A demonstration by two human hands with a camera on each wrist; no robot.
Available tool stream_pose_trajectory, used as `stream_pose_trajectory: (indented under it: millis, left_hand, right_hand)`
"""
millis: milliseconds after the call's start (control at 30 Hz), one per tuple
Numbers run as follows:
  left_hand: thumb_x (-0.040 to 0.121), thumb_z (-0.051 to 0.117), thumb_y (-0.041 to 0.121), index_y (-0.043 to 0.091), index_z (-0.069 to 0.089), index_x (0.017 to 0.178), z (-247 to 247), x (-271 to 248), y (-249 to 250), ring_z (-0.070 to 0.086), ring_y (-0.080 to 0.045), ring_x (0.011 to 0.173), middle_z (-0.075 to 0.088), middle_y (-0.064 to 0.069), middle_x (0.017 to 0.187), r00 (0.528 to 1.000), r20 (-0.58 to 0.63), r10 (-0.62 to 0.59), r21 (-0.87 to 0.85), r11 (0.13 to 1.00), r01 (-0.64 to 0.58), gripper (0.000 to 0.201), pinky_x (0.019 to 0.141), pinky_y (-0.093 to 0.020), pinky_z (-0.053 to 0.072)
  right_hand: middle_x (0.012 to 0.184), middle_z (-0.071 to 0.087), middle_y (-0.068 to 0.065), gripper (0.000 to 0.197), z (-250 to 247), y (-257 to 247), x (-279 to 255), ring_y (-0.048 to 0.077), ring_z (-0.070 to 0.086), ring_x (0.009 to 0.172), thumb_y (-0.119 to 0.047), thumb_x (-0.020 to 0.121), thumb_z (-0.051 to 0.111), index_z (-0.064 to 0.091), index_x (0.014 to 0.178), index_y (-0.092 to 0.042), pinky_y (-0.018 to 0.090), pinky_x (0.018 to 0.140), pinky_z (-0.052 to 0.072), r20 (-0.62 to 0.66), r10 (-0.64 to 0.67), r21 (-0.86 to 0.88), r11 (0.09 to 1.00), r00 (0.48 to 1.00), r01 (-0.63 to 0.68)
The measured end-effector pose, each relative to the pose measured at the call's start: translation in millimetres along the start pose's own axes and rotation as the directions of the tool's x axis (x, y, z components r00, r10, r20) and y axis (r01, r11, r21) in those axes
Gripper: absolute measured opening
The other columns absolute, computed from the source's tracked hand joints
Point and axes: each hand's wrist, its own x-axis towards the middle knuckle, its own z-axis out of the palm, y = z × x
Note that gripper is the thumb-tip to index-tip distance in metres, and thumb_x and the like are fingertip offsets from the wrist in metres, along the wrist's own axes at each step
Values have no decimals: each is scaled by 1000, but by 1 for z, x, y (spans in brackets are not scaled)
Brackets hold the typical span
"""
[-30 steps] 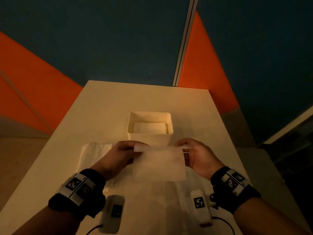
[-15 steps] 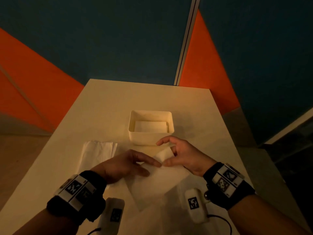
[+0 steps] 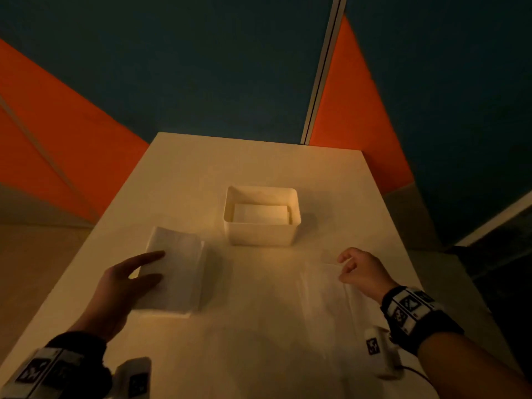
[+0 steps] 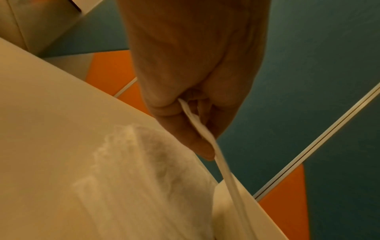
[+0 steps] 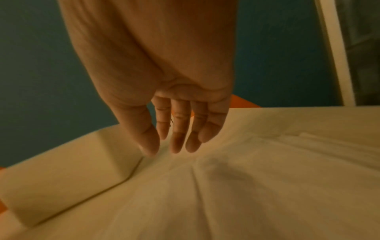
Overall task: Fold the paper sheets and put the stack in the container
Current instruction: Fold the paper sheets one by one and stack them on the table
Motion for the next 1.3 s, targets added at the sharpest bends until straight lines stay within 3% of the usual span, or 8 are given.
stream_pose_trajectory:
  millis: [167,267,400,700,967,1100,1167,1300]
  left_hand:
    - [85,58,-7,13,61,117,-2,5,-13,61,-37,84,57,-18,112,999,-45,13,126,992,-7,37,54,-24,58]
    - [85,61,-5,13,64,115,1,12,-21,60,-35,86,58,-18,115,992,-81,101,326,943,-70,35,71,-39,57]
    - [78,71,1,8,69,109,1,18,-29,58,-40,101,59,-20,121,943,5,333,745,628,-225,32,87,-44,45]
    - [73,77,33,29,67,113,3,21,-32,35,-46,118,41,-17,139,959,34,282,957,266,-113,41,94,-54,39]
    - [77,69,46,31,58,123,9,15,-27,27,-38,128,32,-10,146,964,39,263,973,211,-97,49,98,-53,37]
    - [77,68,48,27,55,128,15,12,-24,26,-39,129,32,-11,147,951,56,304,975,190,-118,57,99,-57,35]
    - [76,69,46,26,54,129,21,10,-20,27,-41,129,34,-13,146,939,78,336,967,205,-153,58,99,-59,34]
    - [77,70,43,30,55,126,38,6,-14,29,-39,130,38,-8,144,923,166,346,925,270,-267,53,100,-60,32]
  right_hand:
    - [75,57,-6,29,-3,21,5,21,59,81,0,73,69,56,83,-24,22,63,42,-11,76,-117,990,997,-76]
    - [83,53,-6,29,-3,25,5,22,56,88,1,74,63,56,90,-22,25,72,45,12,114,-196,974,993,-109]
    - [108,49,-3,46,-2,26,6,22,53,107,-2,69,67,51,98,-33,32,87,49,92,160,-348,930,983,-119]
    - [126,39,-6,67,9,9,10,23,38,119,-37,63,83,45,118,-35,39,97,38,160,47,-705,705,986,81]
    - [124,46,-4,64,4,0,10,23,41,120,-44,64,79,45,117,-29,42,99,34,189,-7,-787,596,982,156]
    - [90,57,-10,19,-11,-4,3,17,54,98,-39,78,65,48,81,-33,37,93,34,199,-81,-693,693,977,199]
    - [74,52,-13,23,-22,-8,-2,16,56,85,-32,82,65,48,66,-32,33,85,41,241,-73,-594,777,968,207]
    - [78,64,0,10,-42,-23,-9,17,62,79,-20,82,69,67,73,-21,34,77,50,293,-150,-363,896,944,255]
